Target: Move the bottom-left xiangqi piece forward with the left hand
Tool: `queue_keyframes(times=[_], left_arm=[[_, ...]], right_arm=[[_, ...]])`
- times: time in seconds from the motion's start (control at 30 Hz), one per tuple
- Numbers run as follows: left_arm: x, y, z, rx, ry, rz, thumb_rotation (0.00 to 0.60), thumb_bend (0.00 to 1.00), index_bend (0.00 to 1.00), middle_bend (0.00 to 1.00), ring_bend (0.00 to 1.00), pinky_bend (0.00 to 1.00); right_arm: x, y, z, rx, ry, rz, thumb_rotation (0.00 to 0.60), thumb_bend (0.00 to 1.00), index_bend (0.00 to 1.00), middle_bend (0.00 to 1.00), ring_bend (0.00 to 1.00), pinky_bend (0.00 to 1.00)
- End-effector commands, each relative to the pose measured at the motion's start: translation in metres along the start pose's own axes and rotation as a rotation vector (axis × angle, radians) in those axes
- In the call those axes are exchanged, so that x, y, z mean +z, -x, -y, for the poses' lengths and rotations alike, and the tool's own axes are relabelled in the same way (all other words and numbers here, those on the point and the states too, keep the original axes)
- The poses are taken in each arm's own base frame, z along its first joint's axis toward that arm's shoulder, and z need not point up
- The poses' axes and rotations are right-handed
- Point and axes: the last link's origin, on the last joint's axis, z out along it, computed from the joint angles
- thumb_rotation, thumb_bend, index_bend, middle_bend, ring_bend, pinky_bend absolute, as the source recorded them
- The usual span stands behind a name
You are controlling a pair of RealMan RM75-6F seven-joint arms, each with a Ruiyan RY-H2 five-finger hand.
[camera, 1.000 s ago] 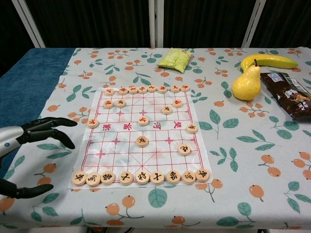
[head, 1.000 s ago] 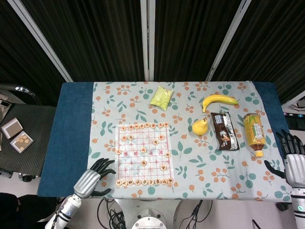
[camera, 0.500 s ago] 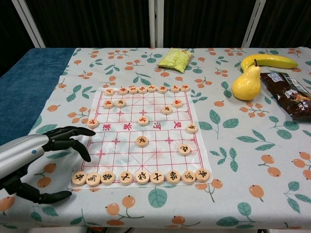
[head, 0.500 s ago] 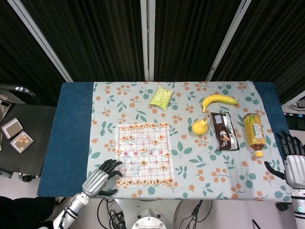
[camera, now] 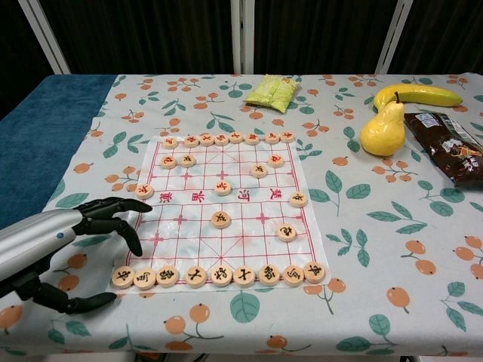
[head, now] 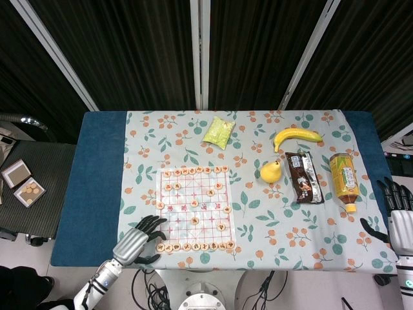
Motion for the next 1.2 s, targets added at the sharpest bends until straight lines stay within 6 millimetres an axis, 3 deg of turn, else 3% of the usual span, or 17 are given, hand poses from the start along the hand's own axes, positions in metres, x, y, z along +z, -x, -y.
queue_keyframes(times=[0.03, 0.37, 1.2], left_arm=[[0.0004, 0.0001, 0.0001, -0.001, 0.000, 0.000, 0.600, 0.26, 0.38, 0.07, 0.00, 0.00], [0.0037, 0.0009, 0.0007, -0.009, 0.000, 0.005, 0.600, 0.30, 0.40, 0.08, 0.00, 0.00], [0.0025, 0.0035, 0.0061, -0.005, -0.022, 0.016, 0.600, 0.31, 0.45, 0.09, 0.00, 0.00]], right_arm=[[-0.0004, 0.0004, -0.0006, 0.000, 0.002, 0.002, 0.600, 0.14, 0.00, 0.00, 0.00, 0.00], [-0.0011, -0.0015, -0.0033, -0.001, 0.012, -0.003, 0.600, 0.14, 0.00, 0.00, 0.00, 0.00], [-0.0029, -0.0026, -0.0036, -0.007, 0.016, 0.004, 0.600, 0.14, 0.00, 0.00, 0.00, 0.00]])
